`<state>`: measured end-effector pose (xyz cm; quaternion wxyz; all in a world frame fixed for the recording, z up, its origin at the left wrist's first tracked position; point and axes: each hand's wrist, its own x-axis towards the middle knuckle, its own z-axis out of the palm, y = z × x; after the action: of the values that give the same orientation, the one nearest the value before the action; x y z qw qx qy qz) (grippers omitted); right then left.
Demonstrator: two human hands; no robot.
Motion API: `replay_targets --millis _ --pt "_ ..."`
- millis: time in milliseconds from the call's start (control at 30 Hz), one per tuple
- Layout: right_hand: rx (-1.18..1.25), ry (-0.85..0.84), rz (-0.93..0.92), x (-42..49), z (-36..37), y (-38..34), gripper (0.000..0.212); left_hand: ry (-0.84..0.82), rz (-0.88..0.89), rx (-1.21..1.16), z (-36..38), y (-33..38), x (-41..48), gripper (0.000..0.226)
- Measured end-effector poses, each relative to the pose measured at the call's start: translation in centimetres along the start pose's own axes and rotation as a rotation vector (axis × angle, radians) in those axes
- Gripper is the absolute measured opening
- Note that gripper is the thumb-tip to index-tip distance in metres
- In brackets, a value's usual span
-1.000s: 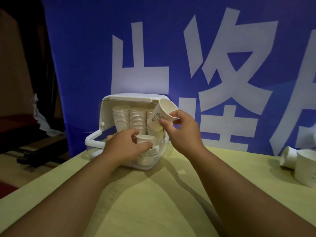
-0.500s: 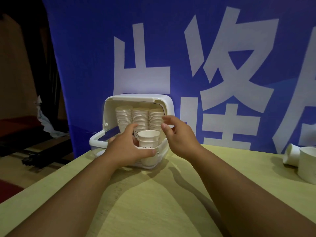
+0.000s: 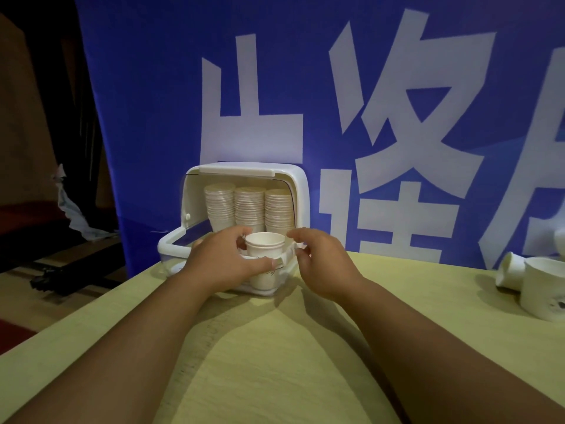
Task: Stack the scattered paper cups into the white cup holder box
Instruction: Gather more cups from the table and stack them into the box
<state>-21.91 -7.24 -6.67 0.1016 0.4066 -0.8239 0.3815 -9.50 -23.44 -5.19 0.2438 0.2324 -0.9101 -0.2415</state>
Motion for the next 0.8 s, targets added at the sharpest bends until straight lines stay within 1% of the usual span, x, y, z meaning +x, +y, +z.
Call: replay_targets --millis 33,67,133,167,200,233,267,333,400,433,500,567,667,733,800 --pt "0.005 0.032 0.022 -0.1 -0.2 0.3 0.034 0.027 0.013 -0.002 0.0 0.1 0.0 0.097" --pt "0.001 0.055 0.042 -0.3 -0.5 0.7 0.028 0.071 0.038 -0.001 0.1 0.4 0.1 0.085" --pt "-0.011 0.096 0.095 -0.6 -1.1 1.6 0.017 0.197 0.120 0.057 0.3 1.3 -0.1 0.047" --pt "-0.016 0.110 0.129 -0.7 -1.4 2.1 0.014 0.264 0.164 0.114 0.5 1.8 -0.2 0.031" --pt "-0.029 0.114 0.162 -1.0 -1.7 2.6 0.012 0.323 0.203 0.158 0.7 2.3 -0.3 0.020" --pt "-0.050 0.111 0.193 -1.3 -2.1 3.1 0.011 0.369 0.239 0.180 1.1 2.7 -0.4 0.013" --pt "-0.071 0.110 0.222 -1.8 -2.6 3.7 0.011 0.392 0.282 0.190 1.4 3.1 -0.6 0.012" --pt "-0.104 0.132 0.285 -3.1 -4.2 5.2 0.013 0.376 0.382 0.206 2.4 4.0 -1.2 0.016" --pt "-0.143 0.169 0.342 -4.7 -6.6 7.0 0.013 0.324 0.451 0.188 3.7 5.2 -2.0 0.019" --pt "-0.170 0.178 0.369 -5.6 -7.9 7.9 0.013 0.273 0.456 0.183 4.4 5.9 -2.4 0.019" --pt "-0.224 0.205 0.415 -7.6 -10.7 9.8 0.011 0.105 0.419 0.175 6.0 7.5 -3.1 0.018" --pt "-0.237 0.328 0.435 -9.8 -13.6 11.5 0.009 -0.101 0.373 0.099 7.6 9.0 -3.5 0.014" --pt "-0.230 0.588 0.465 -12.6 -18.0 14.0 0.005 -0.359 0.353 -0.001 10.6 12.0 -4.5 0.011" --pt "-0.249 0.697 0.488 -13.8 -20.7 15.6 0.007 -0.449 0.314 -0.109 12.7 14.7 -5.3 0.009" --pt "-0.263 0.752 0.522 -14.9 -22.6 17.0 0.008 -0.488 0.299 -0.150 14.9 17.9 -5.9 0.025"
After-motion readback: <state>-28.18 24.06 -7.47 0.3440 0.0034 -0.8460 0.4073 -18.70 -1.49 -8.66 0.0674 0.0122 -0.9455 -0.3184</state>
